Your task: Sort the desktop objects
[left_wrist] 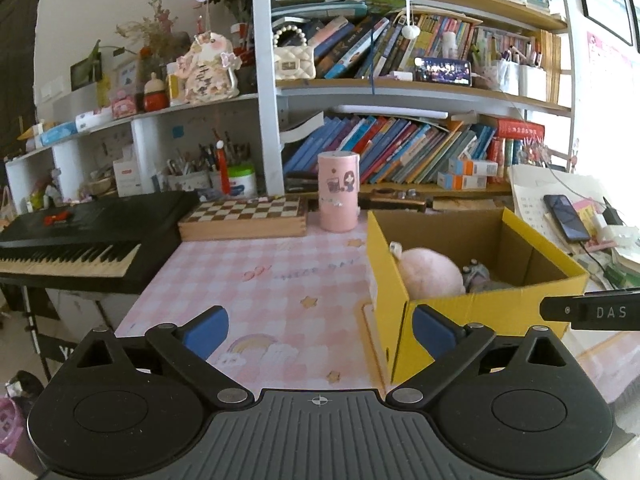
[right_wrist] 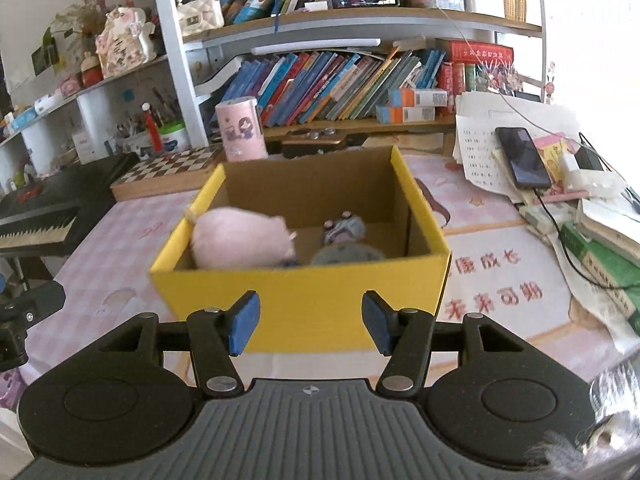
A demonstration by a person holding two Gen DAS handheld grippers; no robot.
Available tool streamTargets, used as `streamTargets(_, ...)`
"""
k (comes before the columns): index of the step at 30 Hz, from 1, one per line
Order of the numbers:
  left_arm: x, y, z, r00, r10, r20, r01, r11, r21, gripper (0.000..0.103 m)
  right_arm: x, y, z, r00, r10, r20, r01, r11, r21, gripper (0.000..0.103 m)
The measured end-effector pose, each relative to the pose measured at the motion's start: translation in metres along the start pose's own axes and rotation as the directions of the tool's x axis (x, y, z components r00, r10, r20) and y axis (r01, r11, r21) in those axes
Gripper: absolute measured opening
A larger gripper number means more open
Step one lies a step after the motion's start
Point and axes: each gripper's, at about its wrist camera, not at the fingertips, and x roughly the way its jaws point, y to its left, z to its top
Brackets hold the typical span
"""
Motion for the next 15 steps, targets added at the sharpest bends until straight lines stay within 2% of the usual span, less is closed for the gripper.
streamTargets(5, -0.019, 0.013, -0.013, 1.000, 0.008, -0.015, -0.008, 1.000, 0.004, 0.100, -0.019, 0.018, -0.022, 1.000, -0.010, -0.010, 0.010, 1.000, 0.001, 0.056)
streamTargets(15, -0.044, 0.029, -0.038, 0.998, 0.017, -0.062, -0.015, 0.999, 0.041, 0.101, -0.046, 0.058, -0.062, 0.999, 0.006, -0.037, -0.007, 1.000, -0.023, 0.072)
